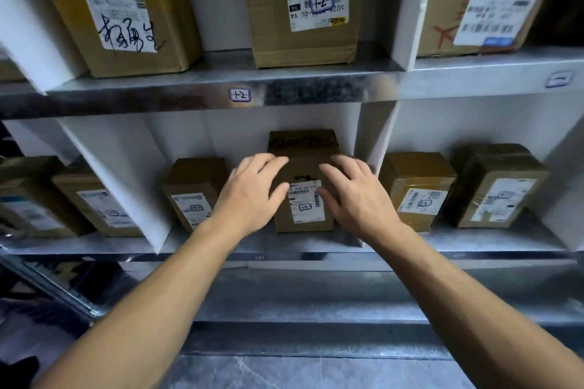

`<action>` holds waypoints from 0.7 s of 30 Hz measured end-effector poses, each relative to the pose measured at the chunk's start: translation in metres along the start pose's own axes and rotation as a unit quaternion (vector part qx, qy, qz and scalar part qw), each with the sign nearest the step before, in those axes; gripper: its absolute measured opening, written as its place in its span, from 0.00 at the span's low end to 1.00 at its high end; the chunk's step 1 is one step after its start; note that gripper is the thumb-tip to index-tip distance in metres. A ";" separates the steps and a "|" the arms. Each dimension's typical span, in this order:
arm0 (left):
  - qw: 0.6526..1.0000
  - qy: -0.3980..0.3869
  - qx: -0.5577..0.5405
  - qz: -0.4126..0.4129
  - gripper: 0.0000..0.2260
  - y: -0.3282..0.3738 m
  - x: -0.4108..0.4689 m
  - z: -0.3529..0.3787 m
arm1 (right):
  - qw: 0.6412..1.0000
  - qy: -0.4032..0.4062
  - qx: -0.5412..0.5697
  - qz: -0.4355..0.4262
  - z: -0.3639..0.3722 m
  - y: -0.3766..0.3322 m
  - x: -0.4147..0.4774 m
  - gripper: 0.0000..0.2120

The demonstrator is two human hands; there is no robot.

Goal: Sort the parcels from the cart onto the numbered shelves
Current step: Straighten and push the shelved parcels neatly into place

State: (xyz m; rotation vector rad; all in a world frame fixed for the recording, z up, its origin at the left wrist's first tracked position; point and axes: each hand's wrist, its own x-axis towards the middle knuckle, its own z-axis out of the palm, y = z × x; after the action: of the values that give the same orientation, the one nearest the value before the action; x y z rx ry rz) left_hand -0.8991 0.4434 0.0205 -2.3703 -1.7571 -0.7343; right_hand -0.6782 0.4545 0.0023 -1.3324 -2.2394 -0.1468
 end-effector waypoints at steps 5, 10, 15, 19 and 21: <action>0.999 0.001 -0.045 0.007 0.21 0.035 -0.044 0.007 | 0.998 -0.013 0.051 0.033 -0.014 0.010 -0.069 0.23; 0.998 -0.021 -0.065 0.013 0.20 0.076 -0.073 0.025 | 0.993 -0.067 0.024 0.094 -0.028 0.031 -0.131 0.22; 0.996 -0.035 -0.079 0.039 0.20 0.113 -0.065 0.042 | 0.985 -0.074 0.027 0.151 -0.048 0.061 -0.161 0.22; 0.990 -0.055 -0.108 0.068 0.21 0.146 -0.044 0.057 | 0.981 -0.053 0.035 0.185 -0.062 0.095 -0.165 0.22; 0.989 -0.060 -0.114 0.073 0.21 0.159 -0.030 0.066 | 0.978 -0.043 0.047 0.198 -0.068 0.115 -0.158 0.22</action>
State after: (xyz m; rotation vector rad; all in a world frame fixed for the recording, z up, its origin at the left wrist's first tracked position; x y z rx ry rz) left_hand -0.7382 0.3890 -0.0192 -2.7108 -1.5961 -0.8270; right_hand -0.4961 0.3647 -0.0366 -1.7253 -1.9714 0.1608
